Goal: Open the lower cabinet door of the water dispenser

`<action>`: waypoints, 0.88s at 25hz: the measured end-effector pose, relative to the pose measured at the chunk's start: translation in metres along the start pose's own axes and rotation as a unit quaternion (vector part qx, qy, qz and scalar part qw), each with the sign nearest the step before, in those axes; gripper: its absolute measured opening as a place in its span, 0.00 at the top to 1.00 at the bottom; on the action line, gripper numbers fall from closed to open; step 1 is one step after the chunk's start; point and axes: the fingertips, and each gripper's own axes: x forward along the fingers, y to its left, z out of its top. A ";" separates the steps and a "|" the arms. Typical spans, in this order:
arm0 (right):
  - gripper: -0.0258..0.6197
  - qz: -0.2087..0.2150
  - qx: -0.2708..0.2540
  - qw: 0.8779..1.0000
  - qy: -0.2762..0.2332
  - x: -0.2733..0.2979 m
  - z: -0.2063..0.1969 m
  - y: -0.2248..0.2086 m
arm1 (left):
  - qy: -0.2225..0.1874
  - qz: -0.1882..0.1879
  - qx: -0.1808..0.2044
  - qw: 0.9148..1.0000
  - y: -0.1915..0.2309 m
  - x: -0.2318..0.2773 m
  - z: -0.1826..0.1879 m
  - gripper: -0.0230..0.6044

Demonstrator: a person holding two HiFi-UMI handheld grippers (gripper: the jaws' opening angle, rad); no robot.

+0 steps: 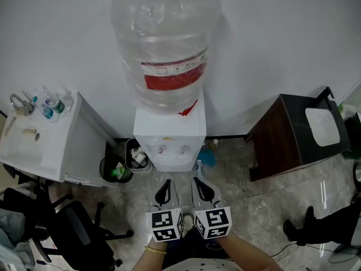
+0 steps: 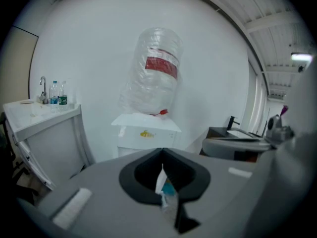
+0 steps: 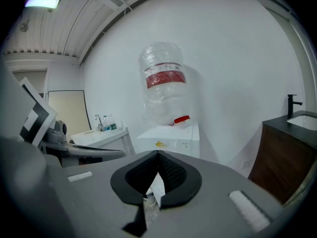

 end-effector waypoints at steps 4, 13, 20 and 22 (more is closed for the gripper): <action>0.96 -0.016 0.008 1.000 0.018 0.018 -0.021 -0.015 | 0.016 -0.008 -0.001 1.000 0.008 0.020 -0.018 0.95; 0.96 -0.049 0.010 0.997 0.059 0.102 -0.149 -0.059 | 0.055 -0.014 -0.035 0.998 0.053 0.096 -0.134 0.95; 0.74 -0.036 0.033 0.997 0.052 0.172 -0.287 -0.098 | 0.076 -0.022 -0.050 0.996 0.075 0.148 -0.269 0.95; 0.68 -0.037 0.023 0.998 0.046 0.191 -0.319 -0.111 | 0.078 -0.019 -0.052 0.995 0.080 0.160 -0.302 0.95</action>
